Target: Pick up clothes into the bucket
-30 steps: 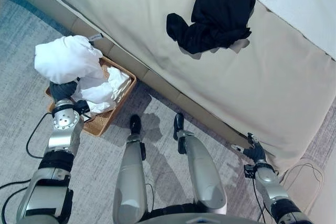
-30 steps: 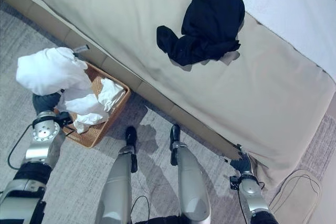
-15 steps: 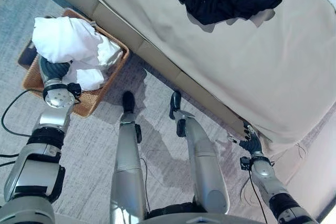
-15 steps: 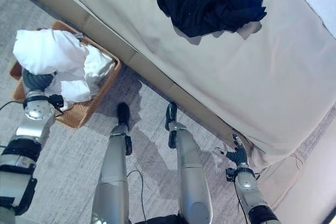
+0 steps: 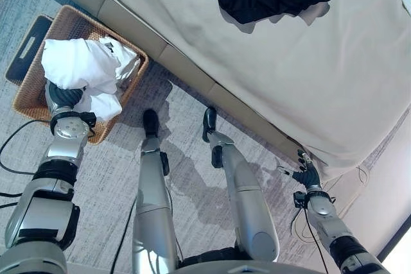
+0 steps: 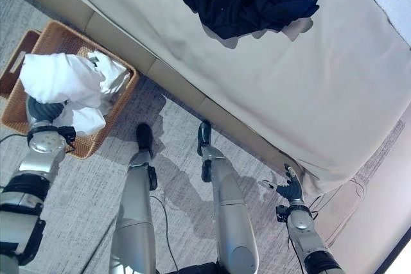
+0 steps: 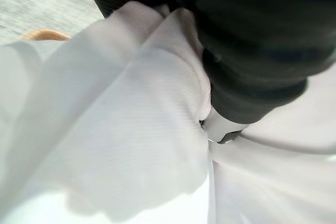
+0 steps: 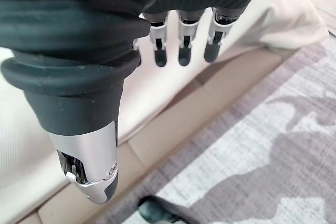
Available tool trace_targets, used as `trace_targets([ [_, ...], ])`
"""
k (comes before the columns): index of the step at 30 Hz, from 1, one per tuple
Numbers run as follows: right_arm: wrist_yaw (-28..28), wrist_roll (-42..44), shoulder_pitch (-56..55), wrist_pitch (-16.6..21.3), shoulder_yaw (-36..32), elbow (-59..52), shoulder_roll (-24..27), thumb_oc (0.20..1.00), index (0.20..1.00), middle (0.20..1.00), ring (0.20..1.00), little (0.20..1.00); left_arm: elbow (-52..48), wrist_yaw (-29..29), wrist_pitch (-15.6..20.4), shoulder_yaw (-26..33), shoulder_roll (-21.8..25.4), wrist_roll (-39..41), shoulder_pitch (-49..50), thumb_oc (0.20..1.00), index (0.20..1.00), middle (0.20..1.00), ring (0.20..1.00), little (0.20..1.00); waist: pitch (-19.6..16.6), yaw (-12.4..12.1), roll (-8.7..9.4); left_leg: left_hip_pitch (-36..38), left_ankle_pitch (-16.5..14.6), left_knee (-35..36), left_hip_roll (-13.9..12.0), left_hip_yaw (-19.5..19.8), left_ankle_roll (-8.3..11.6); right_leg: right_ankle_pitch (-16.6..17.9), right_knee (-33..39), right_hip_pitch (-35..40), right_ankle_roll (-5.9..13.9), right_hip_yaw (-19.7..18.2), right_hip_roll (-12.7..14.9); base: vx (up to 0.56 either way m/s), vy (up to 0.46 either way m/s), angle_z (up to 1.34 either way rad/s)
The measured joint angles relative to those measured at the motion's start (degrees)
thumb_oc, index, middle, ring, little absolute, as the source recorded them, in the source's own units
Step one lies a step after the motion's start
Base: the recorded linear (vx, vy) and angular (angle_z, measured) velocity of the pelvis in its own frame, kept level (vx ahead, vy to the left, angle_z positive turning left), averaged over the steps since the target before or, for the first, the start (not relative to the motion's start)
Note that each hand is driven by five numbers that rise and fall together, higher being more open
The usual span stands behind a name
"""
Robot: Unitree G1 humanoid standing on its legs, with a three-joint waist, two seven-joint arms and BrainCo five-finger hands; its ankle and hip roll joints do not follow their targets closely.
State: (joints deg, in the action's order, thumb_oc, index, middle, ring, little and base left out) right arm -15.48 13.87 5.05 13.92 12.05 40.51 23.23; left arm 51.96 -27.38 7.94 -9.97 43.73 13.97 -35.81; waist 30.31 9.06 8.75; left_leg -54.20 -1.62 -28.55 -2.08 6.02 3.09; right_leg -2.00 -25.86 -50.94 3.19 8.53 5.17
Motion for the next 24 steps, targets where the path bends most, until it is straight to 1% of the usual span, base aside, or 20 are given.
trace_targets([
  [1,0.0,0.2,0.0,0.0,0.0,0.0,0.0,1.000,1.000,1.000,1.000,1.000,0.7,0.2,-0.2,0.0,-0.1,-0.1,0.1,1.000,1.000,1.000,1.000,1.000,0.0,0.0,0.00,0.1,0.0,0.0,0.0,-0.1,0.00,0.0,0.1,0.1,-0.03,0.0,0.0,0.00,0.032,-0.03],
  [2,0.1,0.3,0.1,0.0,0.1,0.0,0.0,1.000,1.000,1.000,1.000,1.000,3.5,0.8,-0.6,0.0,-0.1,-1.1,-0.4,1.000,1.000,1.000,1.000,1.000,0.0,0.3,0.03,0.5,0.0,0.2,-0.1,-0.4,0.00,0.1,0.3,0.4,-0.01,-0.1,0.0,0.00,0.000,0.00],
  [4,0.1,0.3,0.1,0.0,0.1,0.0,0.1,1.000,1.000,1.000,1.000,1.000,4.8,1.1,-1.5,0.1,-0.1,-1.5,-0.6,1.000,1.000,1.000,1.000,1.000,-0.1,1.0,0.12,1.0,0.0,0.7,-0.1,-0.7,-0.01,0.1,0.6,0.8,0.02,-0.4,0.0,0.00,0.004,-0.02],
  [6,0.2,0.3,0.4,0.0,0.3,0.0,0.1,1.000,1.000,1.000,1.000,1.000,5.7,1.3,-2.1,0.1,0.1,-2.0,-0.8,1.000,1.000,1.000,1.000,1.000,-0.1,1.0,0.13,1.4,0.1,1.2,-0.2,-1.0,-0.07,0.4,1.1,1.1,-0.01,-0.5,0.0,0.01,0.013,-0.05],
  [17,0.8,0.3,0.9,0.0,1.4,-0.2,0.2,1.000,1.000,1.000,1.000,1.000,5.8,2.0,-2.8,0.5,-0.2,-2.0,-0.7,1.000,1.000,1.000,1.000,1.000,-0.1,0.9,0.13,2.8,0.1,2.1,-0.2,-1.4,-0.08,1.0,2.2,2.2,-0.01,-1.1,-0.2,0.00,0.001,0.00],
  [21,0.7,0.3,1.3,0.0,1.4,-1.6,0.2,1.000,1.000,1.000,1.000,1.000,5.5,2.0,-3.1,1.8,-0.5,-1.9,-0.5,1.000,1.000,1.000,1.000,1.000,-0.1,0.8,0.12,2.9,0.2,2.4,-0.3,-1.5,-0.02,1.0,2.6,2.2,0.01,-1.4,-0.3,0.00,-0.001,-0.01],
  [24,-0.1,-1.2,1.5,-0.2,1.4,-4.0,0.3,1.000,1.000,1.000,1.000,1.000,2.9,1.5,-3.2,3.1,-1.4,-1.8,0.1,1.000,1.000,1.000,1.000,1.000,-0.1,0.6,0.12,3.0,0.9,3.0,-0.1,-1.6,-0.10,1.2,2.5,2.0,0.05,-1.4,-0.2,-0.03,-0.009,0.01],
])
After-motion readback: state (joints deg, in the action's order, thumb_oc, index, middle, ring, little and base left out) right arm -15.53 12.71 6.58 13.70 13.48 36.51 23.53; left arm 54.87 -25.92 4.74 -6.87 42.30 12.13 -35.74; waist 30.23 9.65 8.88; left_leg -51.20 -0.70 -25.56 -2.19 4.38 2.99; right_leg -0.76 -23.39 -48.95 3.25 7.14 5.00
